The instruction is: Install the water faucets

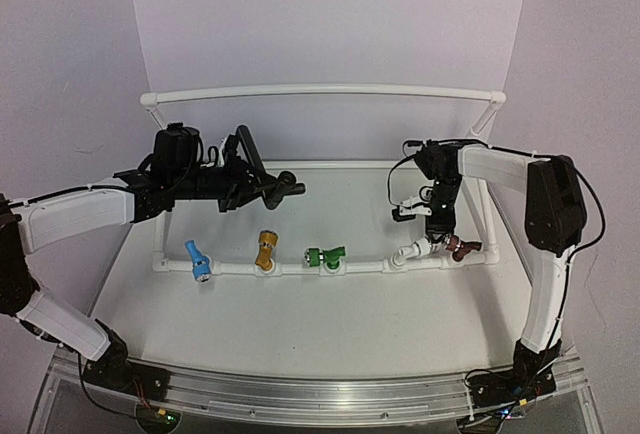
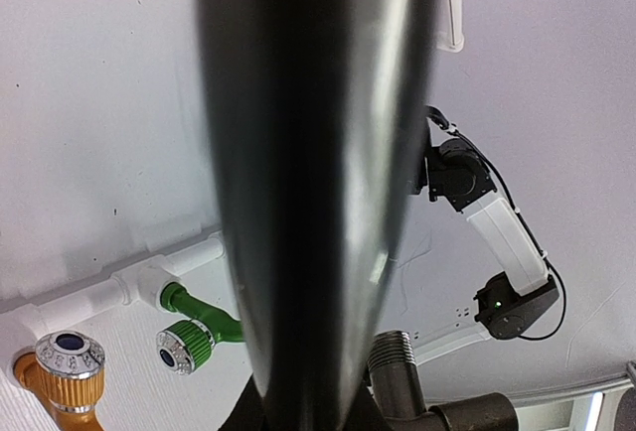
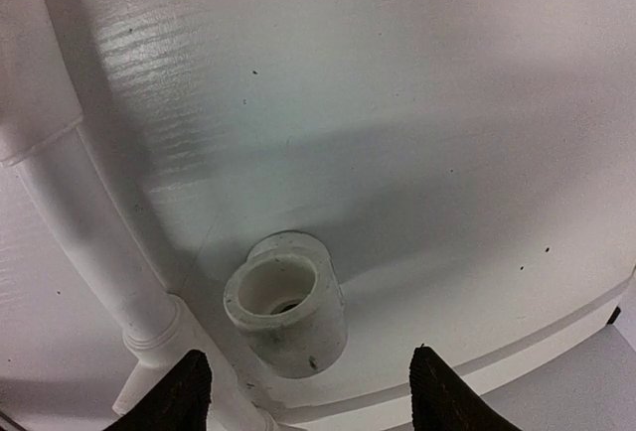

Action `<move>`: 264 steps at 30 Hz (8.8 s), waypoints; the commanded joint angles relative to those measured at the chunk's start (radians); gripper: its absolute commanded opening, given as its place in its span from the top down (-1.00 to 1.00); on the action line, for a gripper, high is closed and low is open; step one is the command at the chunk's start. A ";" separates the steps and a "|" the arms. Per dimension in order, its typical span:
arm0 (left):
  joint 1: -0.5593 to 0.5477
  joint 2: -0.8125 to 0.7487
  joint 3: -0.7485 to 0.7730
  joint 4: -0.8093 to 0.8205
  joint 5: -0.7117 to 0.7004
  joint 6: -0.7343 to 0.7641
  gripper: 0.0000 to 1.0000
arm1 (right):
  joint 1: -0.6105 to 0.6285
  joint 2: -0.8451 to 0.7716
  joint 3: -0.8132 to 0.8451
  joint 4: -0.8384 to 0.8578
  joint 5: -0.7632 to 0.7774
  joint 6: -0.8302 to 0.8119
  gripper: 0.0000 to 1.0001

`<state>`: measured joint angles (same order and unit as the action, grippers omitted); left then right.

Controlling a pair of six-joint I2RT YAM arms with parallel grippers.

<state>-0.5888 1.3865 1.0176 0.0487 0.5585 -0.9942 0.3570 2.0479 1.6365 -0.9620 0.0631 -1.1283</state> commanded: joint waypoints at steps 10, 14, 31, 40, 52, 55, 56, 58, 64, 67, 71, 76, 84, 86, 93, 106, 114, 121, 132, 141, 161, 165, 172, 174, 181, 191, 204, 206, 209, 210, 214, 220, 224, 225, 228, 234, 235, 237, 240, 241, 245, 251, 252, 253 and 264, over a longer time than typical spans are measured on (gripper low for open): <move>-0.002 -0.056 0.001 0.064 -0.015 0.020 1.00 | 0.022 0.042 -0.074 0.072 0.088 -0.041 -0.11; -0.002 -0.054 0.002 0.064 -0.016 0.020 1.00 | 0.023 0.044 -0.082 0.090 0.087 -0.047 -0.04; -0.002 -0.048 0.004 0.062 -0.020 0.025 1.00 | 0.025 0.039 -0.124 0.169 0.093 -0.084 0.36; -0.002 -0.052 0.026 0.043 0.000 0.055 1.00 | 0.024 -0.061 -0.009 0.159 0.029 -0.045 1.00; 0.000 -0.111 0.040 0.058 0.002 0.081 1.00 | 0.025 -0.374 0.124 0.169 -0.285 -0.092 1.00; 0.001 -0.148 0.015 0.110 0.012 0.060 1.00 | 0.033 -0.496 0.071 0.257 -0.427 -0.099 1.00; 0.002 -0.157 0.013 0.121 0.023 0.055 1.00 | 0.041 -0.533 0.046 0.291 -0.457 -0.102 1.00; 0.003 -0.171 0.016 0.151 0.059 0.048 1.00 | 0.074 -0.585 0.031 0.323 -0.486 -0.108 1.00; 0.004 -0.188 0.031 0.269 0.214 -0.027 1.00 | 0.183 -0.787 -0.161 0.601 -0.609 -0.192 1.00; 0.004 -0.189 0.005 0.421 0.285 -0.114 1.00 | 0.245 -0.927 -0.362 0.835 -0.709 -0.297 1.00; 0.003 -0.195 -0.014 0.518 0.337 -0.176 1.00 | 0.377 -0.969 -0.448 0.896 -0.721 -0.399 1.00; -0.001 -0.215 -0.028 0.508 0.382 -0.162 0.99 | 0.518 -0.951 -0.554 1.196 -0.642 -0.474 1.00; -0.045 -0.236 0.004 0.386 0.451 -0.059 1.00 | 0.624 -0.885 -0.556 1.289 -0.628 -0.596 1.00; -0.048 -0.240 0.009 0.358 0.461 -0.044 1.00 | 0.638 -0.877 -0.551 1.288 -0.633 -0.617 1.00; -0.071 -0.210 0.016 0.360 0.489 -0.044 1.00 | 0.690 -0.845 -0.528 1.262 -0.640 -0.682 1.00; -0.099 -0.174 0.031 0.354 0.502 -0.042 1.00 | 0.728 -0.783 -0.495 1.270 -0.650 -0.734 1.00; -0.104 -0.169 0.020 0.384 0.491 -0.054 1.00 | 0.739 -0.765 -0.529 1.404 -0.653 -0.721 1.00; -0.108 -0.169 0.005 0.465 0.494 -0.095 1.00 | 0.739 -0.745 -0.560 1.510 -0.652 -0.720 1.00; -0.109 -0.205 -0.019 0.508 0.479 -0.114 1.00 | 0.739 -0.779 -0.610 1.486 -0.657 -0.711 1.00; -0.109 -0.195 -0.021 0.507 0.425 -0.128 1.00 | 0.741 -0.762 -0.602 1.490 -0.664 -0.726 1.00; -0.111 -0.228 0.019 0.368 0.420 -0.047 1.00 | 0.746 -0.743 -0.568 1.416 -0.613 -0.710 1.00; -0.111 -0.227 0.020 0.367 0.421 -0.048 1.00 | 0.747 -0.740 -0.568 1.409 -0.612 -0.719 1.00; -0.111 -0.221 0.015 0.386 0.424 -0.065 1.00 | 0.746 -0.737 -0.569 1.401 -0.617 -0.715 1.00; -0.111 -0.224 0.019 0.378 0.422 -0.059 1.00 | 0.746 -0.736 -0.569 1.396 -0.619 -0.718 1.00; -0.111 -0.217 0.028 0.370 0.428 -0.054 1.00 | 0.747 -0.731 -0.563 1.379 -0.600 -0.713 1.00; -0.111 -0.190 0.027 0.350 0.420 -0.036 1.00 | 0.746 -0.720 -0.521 1.459 -0.580 -0.570 1.00; -0.111 -0.215 0.077 0.171 0.366 0.100 1.00 | 0.747 -0.729 -0.448 1.242 -0.606 -0.430 1.00; -0.111 -0.214 0.081 0.164 0.363 0.110 1.00 | 0.747 -0.730 -0.445 1.235 -0.604 -0.381 1.00; -0.111 -0.208 0.080 0.172 0.363 0.112 1.00 | 0.747 -0.731 -0.441 1.235 -0.601 -0.300 1.00; -0.111 -0.207 0.080 0.176 0.363 0.113 1.00 | 0.747 -0.730 -0.437 1.235 -0.597 -0.272 1.00; -0.111 -0.203 0.081 0.180 0.363 0.126 0.99 | 0.747 -0.727 -0.421 1.236 -0.584 -0.145 1.00; -0.111 -0.190 0.090 0.174 0.362 0.157 1.00 | 0.747 -0.718 -0.385 1.235 -0.578 0.090 1.00; -0.111 -0.189 0.103 0.134 0.354 0.209 1.00 | 0.747 -0.704 -0.341 1.205 -0.566 0.278 1.00; -0.111 -0.188 0.110 0.115 0.354 0.231 1.00 | 0.747 -0.700 -0.330 1.189 -0.568 0.317 1.00; -0.111 -0.189 0.117 0.090 0.357 0.286 1.00 | 0.747 -0.681 -0.277 1.099 -0.574 0.448 1.00; -0.111 -0.192 0.113 0.071 0.360 0.368 1.00 | 0.747 -0.625 -0.178 0.984 -0.598 0.775 1.00; -0.111 -0.197 0.108 0.071 0.359 0.381 1.00 | 0.747 -0.617 -0.167 0.978 -0.598 0.839 1.00; -0.111 -0.207 0.103 0.056 0.344 0.407 1.00 | 0.747 -0.602 -0.148 0.965 -0.593 0.944 1.00; -0.111 -0.226 0.096 0.029 0.319 0.455 1.00 | 0.745 -0.577 -0.120 0.928 -0.587 1.097 1.00; -0.111 -0.235 0.092 0.027 0.310 0.467 1.00 | 0.744 -0.569 -0.112 0.914 -0.601 1.132 1.00; -0.111 -0.262 0.085 0.007 0.272 0.501 1.00 | 0.740 -0.546 -0.094 0.850 -0.644 1.227 1.00; -0.111 -0.291 0.086 -0.032 0.209 0.538 1.00 | 0.728 -0.539 -0.101 0.815 -0.693 1.365 1.00; -0.111 -0.293 0.090 -0.041 0.199 0.549 1.00 | 0.727 -0.538 -0.104 0.813 -0.701 1.381 1.00; -0.111 -0.294 0.093 -0.057 0.191 0.557 1.00 | 0.726 -0.536 -0.107 0.811 -0.715 1.402 1.00; -0.098 -0.254 0.119 -0.071 0.231 0.459 0.99 | 0.642 -0.538 -0.097 0.791 -0.745 1.466 0.09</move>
<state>-0.6875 1.1038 1.0844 -0.1300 0.8357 -0.4504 1.0239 1.4981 1.5055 -0.2151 -0.6663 0.3178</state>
